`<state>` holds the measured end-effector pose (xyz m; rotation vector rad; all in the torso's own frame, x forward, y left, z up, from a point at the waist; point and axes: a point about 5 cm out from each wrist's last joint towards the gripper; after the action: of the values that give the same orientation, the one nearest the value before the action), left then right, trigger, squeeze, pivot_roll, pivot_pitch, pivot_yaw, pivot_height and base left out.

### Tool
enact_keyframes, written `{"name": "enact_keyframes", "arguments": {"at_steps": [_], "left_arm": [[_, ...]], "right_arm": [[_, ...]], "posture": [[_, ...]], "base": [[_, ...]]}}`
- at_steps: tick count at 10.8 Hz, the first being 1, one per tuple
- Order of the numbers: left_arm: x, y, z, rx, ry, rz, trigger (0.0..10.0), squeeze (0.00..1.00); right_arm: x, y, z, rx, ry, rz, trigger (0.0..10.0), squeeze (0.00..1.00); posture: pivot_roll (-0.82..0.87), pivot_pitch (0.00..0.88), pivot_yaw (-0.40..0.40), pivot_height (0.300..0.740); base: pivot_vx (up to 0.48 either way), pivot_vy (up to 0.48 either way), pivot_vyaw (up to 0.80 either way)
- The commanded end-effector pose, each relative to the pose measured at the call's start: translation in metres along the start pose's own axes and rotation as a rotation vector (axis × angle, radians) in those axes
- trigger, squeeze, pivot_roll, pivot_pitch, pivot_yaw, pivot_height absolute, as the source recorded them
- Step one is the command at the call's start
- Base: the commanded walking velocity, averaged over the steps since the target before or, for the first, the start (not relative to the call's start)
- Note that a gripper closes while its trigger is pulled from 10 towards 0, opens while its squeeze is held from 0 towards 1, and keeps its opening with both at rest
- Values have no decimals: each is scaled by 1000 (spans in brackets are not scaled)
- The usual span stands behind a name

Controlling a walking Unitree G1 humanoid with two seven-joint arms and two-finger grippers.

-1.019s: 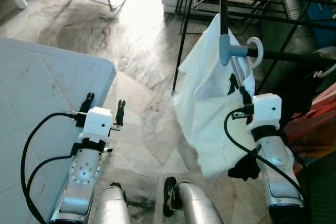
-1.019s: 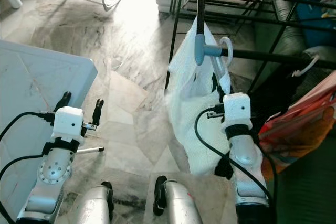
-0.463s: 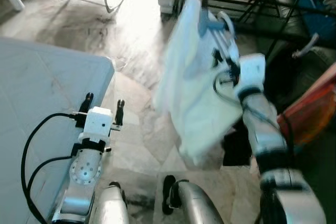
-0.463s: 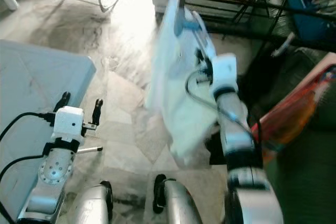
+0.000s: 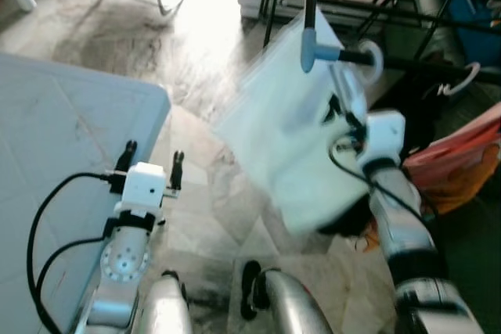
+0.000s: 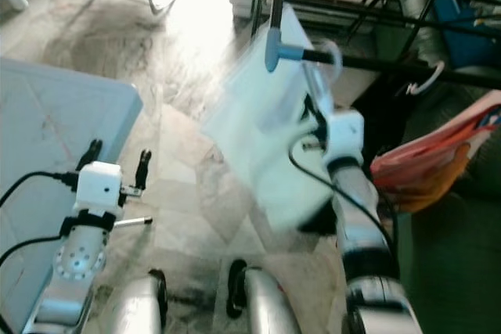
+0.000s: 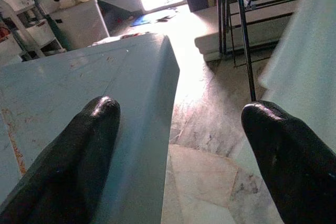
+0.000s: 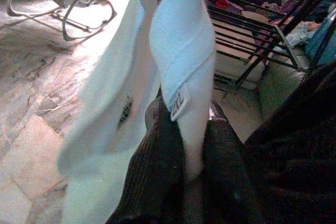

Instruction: Hang hanger

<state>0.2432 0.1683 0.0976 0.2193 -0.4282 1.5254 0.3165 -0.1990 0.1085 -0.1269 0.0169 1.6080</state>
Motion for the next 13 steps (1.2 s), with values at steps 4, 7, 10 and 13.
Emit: {"name": "enact_keyframes", "arguments": {"at_steps": [4,7,10,13], "left_arm": [[-7,3,-16,86,11,-36,10000,0],[-7,1,-15,81,13,-43,10000,0],[-9,5,-19,91,16,-64,10000,0],[-12,6,-19,91,22,-67,10000,0]], "right_arm": [[3,47,21,-205,147,-42,0,0],[7,61,27,-230,215,-43,0,0],[-6,99,-34,88,130,-38,78,0],[-2,92,-41,123,94,-52,10000,0]], "posture": [[54,235,-97,740],[46,231,-92,740],[54,229,-97,740],[57,223,-92,740]], "base": [[0,0,0],[0,0,0],[0,0,0],[-275,0,0]]}}
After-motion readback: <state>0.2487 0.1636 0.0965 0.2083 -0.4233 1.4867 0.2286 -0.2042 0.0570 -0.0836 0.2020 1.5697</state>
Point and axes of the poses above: a point about 5 cm out from each wrist's last joint towards the gripper, its own y axis pointing back from the gripper into the wrist, its own z axis along the axis of the wrist's last joint, x = y × z, and after that the axes turned 4 degrees about -y, right-handed
